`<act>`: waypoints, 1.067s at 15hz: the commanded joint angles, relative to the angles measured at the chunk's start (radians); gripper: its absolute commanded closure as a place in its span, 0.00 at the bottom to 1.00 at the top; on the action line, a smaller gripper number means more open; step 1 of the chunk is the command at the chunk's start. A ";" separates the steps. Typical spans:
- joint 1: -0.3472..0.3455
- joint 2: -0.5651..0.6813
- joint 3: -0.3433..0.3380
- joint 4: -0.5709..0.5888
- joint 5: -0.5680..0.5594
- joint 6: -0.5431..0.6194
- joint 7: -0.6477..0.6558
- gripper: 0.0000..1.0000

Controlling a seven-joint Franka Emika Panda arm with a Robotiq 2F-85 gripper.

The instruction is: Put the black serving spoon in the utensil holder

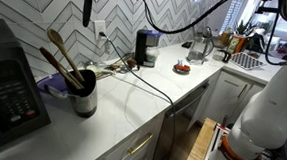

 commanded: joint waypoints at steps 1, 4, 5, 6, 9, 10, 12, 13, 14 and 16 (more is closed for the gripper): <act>0.035 -0.099 -0.090 -0.076 0.261 -0.258 -0.241 0.97; 0.007 -0.154 -0.090 -0.206 0.132 -0.277 -0.302 0.97; 0.016 -0.088 -0.091 -0.100 0.174 -0.286 -0.260 0.89; 0.010 -0.101 -0.093 -0.136 0.161 -0.286 -0.282 0.89; 0.010 -0.119 -0.090 -0.174 0.145 -0.285 -0.296 0.97; 0.023 -0.108 -0.082 -0.159 0.161 -0.254 -0.359 0.97; 0.058 -0.088 -0.085 -0.134 0.234 -0.257 -0.543 0.97; 0.069 -0.076 -0.087 -0.120 0.266 -0.268 -0.618 0.97; 0.088 -0.057 -0.096 -0.095 0.305 -0.287 -0.691 0.97; 0.116 -0.019 -0.108 -0.045 0.426 -0.300 -0.836 0.97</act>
